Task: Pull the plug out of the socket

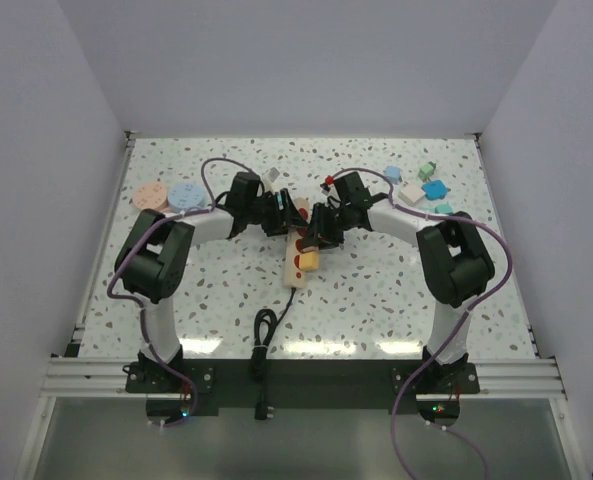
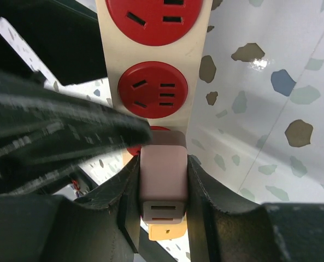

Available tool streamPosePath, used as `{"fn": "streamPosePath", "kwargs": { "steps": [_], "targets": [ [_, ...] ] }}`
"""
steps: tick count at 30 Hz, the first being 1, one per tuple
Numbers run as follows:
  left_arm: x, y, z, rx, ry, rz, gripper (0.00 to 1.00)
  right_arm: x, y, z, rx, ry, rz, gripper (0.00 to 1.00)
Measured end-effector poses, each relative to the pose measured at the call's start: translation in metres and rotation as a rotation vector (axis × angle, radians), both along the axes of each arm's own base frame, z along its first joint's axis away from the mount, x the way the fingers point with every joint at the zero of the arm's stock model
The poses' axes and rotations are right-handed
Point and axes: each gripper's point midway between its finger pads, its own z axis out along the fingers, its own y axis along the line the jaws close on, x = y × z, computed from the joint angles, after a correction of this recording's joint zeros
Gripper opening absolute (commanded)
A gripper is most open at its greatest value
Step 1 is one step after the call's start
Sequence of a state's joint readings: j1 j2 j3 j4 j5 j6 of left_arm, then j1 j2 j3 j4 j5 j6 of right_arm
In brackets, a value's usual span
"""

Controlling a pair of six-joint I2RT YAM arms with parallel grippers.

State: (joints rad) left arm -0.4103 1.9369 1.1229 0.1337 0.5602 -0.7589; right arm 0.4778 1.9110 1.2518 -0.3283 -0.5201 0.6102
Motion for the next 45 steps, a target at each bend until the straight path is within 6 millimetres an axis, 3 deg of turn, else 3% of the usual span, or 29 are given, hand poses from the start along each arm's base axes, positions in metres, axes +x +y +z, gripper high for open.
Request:
{"fn": "streamPosePath", "kwargs": {
  "steps": [6,9,10,11,14,25,33,45],
  "targets": [
    [-0.011,-0.007,-0.006,0.001,0.013,-0.019,0.71,0.0,0.001,0.002,0.011,-0.002,0.006,0.0],
    [-0.011,-0.007,-0.007,0.003,0.012,-0.017,0.66,0.001,0.002,0.003,0.02,-0.006,0.008,0.0],
    [-0.011,-0.007,-0.007,0.004,0.012,-0.016,0.59,0.001,0.003,0.004,0.024,-0.007,0.009,0.0],
    [-0.012,-0.008,-0.007,0.005,0.011,-0.018,0.35,0.001,0.003,0.005,0.027,-0.008,0.01,0.0],
    [-0.01,-0.006,-0.012,0.025,0.009,-0.002,0.0,0.001,0.002,0.008,0.036,-0.005,0.007,0.0],
    [-0.012,-0.011,-0.012,0.038,-0.004,-0.003,0.0,0.0,-0.011,0.01,0.029,0.018,0.0,0.0],
    [0.002,-0.036,0.021,-0.055,-0.082,-0.02,0.0,0.011,-0.046,0.043,0.088,-0.037,0.02,0.0],
    [0.021,-0.051,0.053,-0.113,-0.14,-0.029,0.0,0.029,-0.061,0.075,0.013,-0.114,0.043,0.0]
  ]
}}
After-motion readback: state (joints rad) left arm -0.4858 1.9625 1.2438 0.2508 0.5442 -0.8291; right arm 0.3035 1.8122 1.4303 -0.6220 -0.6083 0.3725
